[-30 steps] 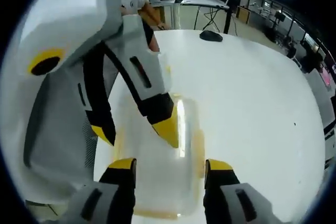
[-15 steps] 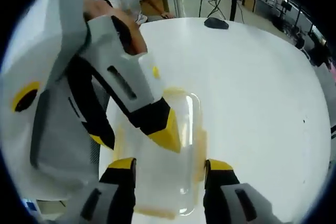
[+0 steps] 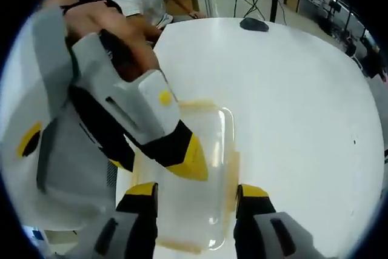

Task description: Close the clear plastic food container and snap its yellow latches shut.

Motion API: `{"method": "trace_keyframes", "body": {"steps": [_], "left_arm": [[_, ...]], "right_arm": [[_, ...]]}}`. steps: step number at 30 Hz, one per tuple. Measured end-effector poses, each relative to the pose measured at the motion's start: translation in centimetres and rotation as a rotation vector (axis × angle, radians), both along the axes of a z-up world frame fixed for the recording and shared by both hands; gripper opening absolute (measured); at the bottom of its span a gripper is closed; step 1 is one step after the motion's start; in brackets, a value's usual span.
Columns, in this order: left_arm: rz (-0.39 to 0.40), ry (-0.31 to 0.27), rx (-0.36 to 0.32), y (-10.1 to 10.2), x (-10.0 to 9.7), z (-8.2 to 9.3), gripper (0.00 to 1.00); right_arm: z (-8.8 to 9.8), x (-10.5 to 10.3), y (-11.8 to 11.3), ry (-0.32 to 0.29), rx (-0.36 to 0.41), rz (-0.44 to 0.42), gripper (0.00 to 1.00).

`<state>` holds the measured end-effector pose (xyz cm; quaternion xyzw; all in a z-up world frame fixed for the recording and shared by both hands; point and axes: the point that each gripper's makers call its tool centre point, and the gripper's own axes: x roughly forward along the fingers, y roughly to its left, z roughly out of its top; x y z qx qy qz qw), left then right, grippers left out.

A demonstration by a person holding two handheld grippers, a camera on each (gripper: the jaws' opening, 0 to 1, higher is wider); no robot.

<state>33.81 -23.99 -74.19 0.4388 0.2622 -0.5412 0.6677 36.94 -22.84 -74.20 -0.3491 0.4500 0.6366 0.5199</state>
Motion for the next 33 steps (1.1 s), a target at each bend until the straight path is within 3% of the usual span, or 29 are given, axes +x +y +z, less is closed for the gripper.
{"method": "trace_keyframes", "body": {"steps": [3,4,5,20,25,33], "left_arm": [[0.024,-0.033,0.007,0.0,0.0,-0.1,0.50],[0.020,-0.015,0.008,-0.1,-0.7,-0.6,0.49],[0.030,-0.081,0.009,0.2,0.0,-0.1,0.49],[-0.004,-0.073,-0.017,0.1,-0.1,0.0,0.49],[0.034,0.007,-0.089,-0.2,0.0,0.5,0.49],[0.020,0.078,-0.101,-0.2,-0.2,0.8,0.51]], "right_arm": [[-0.2,-0.1,0.0,0.050,-0.001,-0.011,0.48],[-0.4,-0.5,-0.4,0.083,-0.040,-0.010,0.48],[-0.5,-0.3,0.0,0.076,-0.027,0.001,0.48],[-0.3,-0.3,0.0,0.061,-0.033,-0.002,0.49],[-0.1,-0.3,0.1,0.044,-0.004,-0.016,0.49],[0.3,-0.3,0.0,0.006,0.027,-0.038,0.50]]}}
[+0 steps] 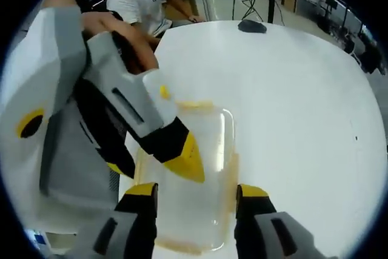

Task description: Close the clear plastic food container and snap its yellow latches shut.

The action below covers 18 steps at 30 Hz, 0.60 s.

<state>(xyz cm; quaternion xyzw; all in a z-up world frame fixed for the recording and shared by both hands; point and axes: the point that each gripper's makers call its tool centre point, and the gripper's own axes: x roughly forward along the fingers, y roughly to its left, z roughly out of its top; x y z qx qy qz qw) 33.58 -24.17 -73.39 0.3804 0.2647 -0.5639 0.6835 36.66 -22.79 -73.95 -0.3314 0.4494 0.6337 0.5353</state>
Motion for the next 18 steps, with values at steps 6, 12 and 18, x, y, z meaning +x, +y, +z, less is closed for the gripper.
{"method": "trace_keyframes", "body": {"steps": [6,12,18], "left_arm": [[0.009,0.033,-0.020,0.0,0.1,0.5,0.54],[0.014,0.069,-0.040,0.3,0.5,1.6,0.59],[-0.033,0.117,-0.047,1.0,0.7,2.4,0.66]], "right_arm": [[0.3,0.1,-0.2,-0.052,0.028,-0.006,0.49],[1.3,0.4,0.1,-0.045,0.103,-0.102,0.52],[2.4,-0.4,-0.4,-0.075,0.153,-0.112,0.60]]}}
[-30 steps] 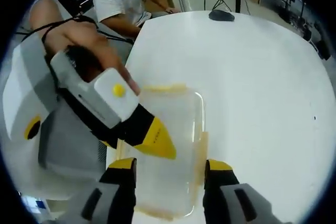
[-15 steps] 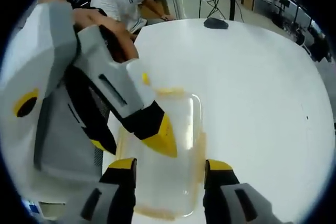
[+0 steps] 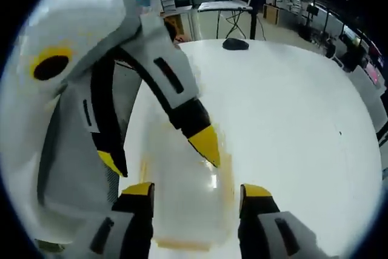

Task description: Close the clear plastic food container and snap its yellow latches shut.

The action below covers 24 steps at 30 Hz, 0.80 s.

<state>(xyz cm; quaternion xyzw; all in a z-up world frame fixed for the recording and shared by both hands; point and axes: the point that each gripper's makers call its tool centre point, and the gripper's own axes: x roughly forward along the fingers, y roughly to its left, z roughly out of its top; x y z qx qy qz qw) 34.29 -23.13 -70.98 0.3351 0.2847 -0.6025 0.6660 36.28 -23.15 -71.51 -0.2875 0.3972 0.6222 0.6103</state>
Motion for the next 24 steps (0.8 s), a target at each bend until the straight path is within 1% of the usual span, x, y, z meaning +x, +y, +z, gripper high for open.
{"method": "trace_keyframes", "body": {"steps": [2,3,4,5,8,11,12,15,16,18,20,21,23,24], "left_arm": [[0.002,0.025,-0.002,0.4,0.1,0.1,0.68],[0.002,0.028,0.001,0.5,0.1,0.1,0.69],[0.006,0.024,-0.002,0.7,0.2,0.2,0.69],[0.007,0.028,-0.004,0.7,0.2,0.2,0.69],[0.011,0.034,-0.008,1.0,0.3,0.3,0.73],[0.009,0.027,-0.002,1.4,0.6,0.4,0.74],[0.010,0.024,0.006,1.6,0.7,0.3,0.74],[-0.001,0.030,0.009,2.2,0.7,0.2,0.78],[-0.002,0.027,0.010,2.4,0.7,0.1,0.77],[-0.006,0.040,-0.002,2.6,0.7,0.0,0.79],[0.007,0.045,0.001,2.9,0.9,-0.2,0.79],[0.004,0.055,0.001,3.1,0.8,-0.3,0.80],[0.000,0.055,0.005,3.3,0.8,-0.6,0.83],[-0.001,0.059,0.008,3.5,0.8,-0.7,0.84]], "right_arm": [[0.3,-0.4,-0.2,-0.014,0.009,0.001,0.63],[0.3,-0.7,-0.3,-0.005,0.012,0.003,0.61],[0.5,-1.5,-0.4,0.013,0.026,0.016,0.59],[0.6,-1.7,-0.3,0.006,0.036,0.015,0.60],[0.2,-2.2,-0.6,-0.011,0.041,0.006,0.71],[-0.2,-2.2,-1.1,-0.022,0.034,-0.003,0.74],[-0.4,-2.2,-1.6,-0.018,0.024,-0.023,0.77],[-0.6,-2.2,-2.2,-0.030,0.027,-0.039,0.84],[-0.7,-2.2,-2.4,-0.034,0.022,-0.038,0.84],[-0.8,-2.2,-2.9,-0.068,0.009,-0.020,0.84],[-0.9,-2.5,-3.2,-0.072,0.005,-0.014,0.86],[-1.0,-2.5,-3.2,-0.077,0.005,-0.011,0.88],[-1.2,-2.5,-3.4,-0.092,0.001,-0.006,0.91],[-1.3,-2.4,-3.5,-0.097,-0.003,-0.003,0.90]]}}
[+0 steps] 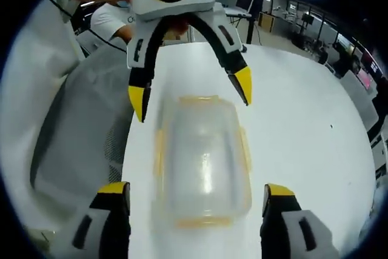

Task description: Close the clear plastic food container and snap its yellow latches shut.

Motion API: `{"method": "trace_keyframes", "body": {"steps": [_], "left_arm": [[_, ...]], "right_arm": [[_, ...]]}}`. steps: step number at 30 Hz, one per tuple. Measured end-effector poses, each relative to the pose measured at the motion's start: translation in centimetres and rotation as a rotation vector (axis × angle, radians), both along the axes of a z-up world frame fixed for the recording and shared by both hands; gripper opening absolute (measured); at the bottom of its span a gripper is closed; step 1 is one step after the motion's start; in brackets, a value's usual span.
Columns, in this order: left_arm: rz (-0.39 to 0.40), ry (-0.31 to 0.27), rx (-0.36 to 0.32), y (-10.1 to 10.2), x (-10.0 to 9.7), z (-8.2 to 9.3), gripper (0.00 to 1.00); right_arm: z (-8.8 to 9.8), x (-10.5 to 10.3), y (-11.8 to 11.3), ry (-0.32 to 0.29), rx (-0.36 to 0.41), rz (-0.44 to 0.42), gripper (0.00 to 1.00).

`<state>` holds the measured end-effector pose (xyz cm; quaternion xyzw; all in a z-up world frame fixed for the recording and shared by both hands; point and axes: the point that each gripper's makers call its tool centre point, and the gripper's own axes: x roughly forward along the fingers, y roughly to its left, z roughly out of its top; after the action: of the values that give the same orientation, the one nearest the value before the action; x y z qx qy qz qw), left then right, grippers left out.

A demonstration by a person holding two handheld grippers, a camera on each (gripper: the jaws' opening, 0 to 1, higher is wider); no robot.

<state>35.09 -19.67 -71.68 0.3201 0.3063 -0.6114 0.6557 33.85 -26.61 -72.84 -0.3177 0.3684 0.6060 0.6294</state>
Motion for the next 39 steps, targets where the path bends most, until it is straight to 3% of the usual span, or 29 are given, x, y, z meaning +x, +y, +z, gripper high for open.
{"method": "trace_keyframes", "body": {"steps": [8,14,16,27,39], "left_arm": [[0.003,-0.016,0.044,0.9,0.5,-2.0,0.81],[-0.003,-0.008,0.063,0.6,0.1,-3.4,0.78],[-0.016,-0.060,0.088,0.8,0.8,-3.4,0.73],[-0.014,-0.053,0.075,0.7,0.6,-3.3,0.73],[0.000,-0.051,0.067,3.3,0.3,-3.2,0.73]], "right_arm": [[-1.2,0.3,0.4,-0.049,-0.002,0.026,0.85],[-2.5,0.6,0.1,-0.037,-0.041,-0.009,0.81],[-2.7,0.7,0.2,-0.046,-0.032,-0.002,0.77],[-2.6,0.8,0.2,-0.060,-0.014,0.010,0.74],[-2.7,0.7,2.7,-0.060,-0.019,0.037,0.75]]}}
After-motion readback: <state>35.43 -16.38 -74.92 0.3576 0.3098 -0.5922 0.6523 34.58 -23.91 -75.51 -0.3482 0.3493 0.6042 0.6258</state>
